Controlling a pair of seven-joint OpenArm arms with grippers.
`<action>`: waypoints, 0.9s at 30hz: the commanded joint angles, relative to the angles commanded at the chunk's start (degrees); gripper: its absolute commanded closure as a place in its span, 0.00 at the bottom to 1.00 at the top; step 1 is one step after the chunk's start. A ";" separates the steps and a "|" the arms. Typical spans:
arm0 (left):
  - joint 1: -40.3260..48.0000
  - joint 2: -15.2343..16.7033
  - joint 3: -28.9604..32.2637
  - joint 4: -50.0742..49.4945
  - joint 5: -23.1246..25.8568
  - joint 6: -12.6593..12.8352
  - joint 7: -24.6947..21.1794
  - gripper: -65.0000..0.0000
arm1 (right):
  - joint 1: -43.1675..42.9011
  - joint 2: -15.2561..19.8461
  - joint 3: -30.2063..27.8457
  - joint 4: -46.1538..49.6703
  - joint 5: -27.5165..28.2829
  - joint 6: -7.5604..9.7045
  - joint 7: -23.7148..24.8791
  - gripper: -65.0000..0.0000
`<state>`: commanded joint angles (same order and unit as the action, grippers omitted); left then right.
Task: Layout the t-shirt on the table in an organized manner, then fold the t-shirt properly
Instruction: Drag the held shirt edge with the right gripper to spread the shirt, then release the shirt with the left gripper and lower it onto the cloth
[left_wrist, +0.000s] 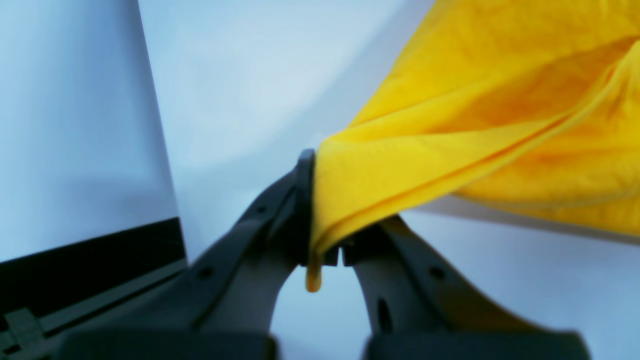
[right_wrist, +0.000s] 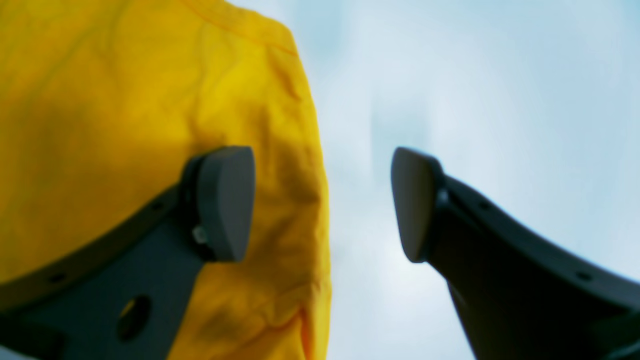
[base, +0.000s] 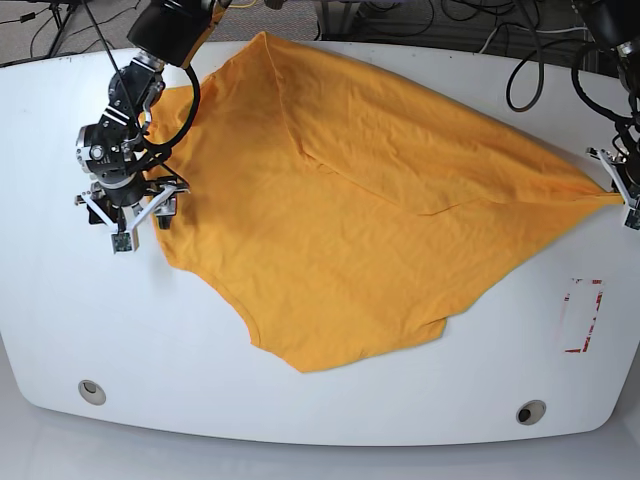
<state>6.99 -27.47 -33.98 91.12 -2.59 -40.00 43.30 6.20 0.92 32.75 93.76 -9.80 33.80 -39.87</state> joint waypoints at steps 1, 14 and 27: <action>0.00 0.00 0.00 -0.09 0.00 0.00 0.00 1.00 | 0.88 0.00 -0.35 -0.97 0.00 0.00 0.00 0.34; -1.93 -1.67 0.00 -2.37 0.00 0.00 0.00 1.00 | 7.65 0.18 -10.64 -14.51 0.00 -0.09 2.90 0.34; -1.93 -2.02 -0.44 -1.85 -0.09 0.00 0.00 0.32 | 9.76 0.18 -12.13 -21.45 0.00 0.00 5.89 0.34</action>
<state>5.05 -29.49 -34.42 89.27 -2.68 -40.00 43.30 15.96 1.10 20.62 72.31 -9.80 33.80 -33.98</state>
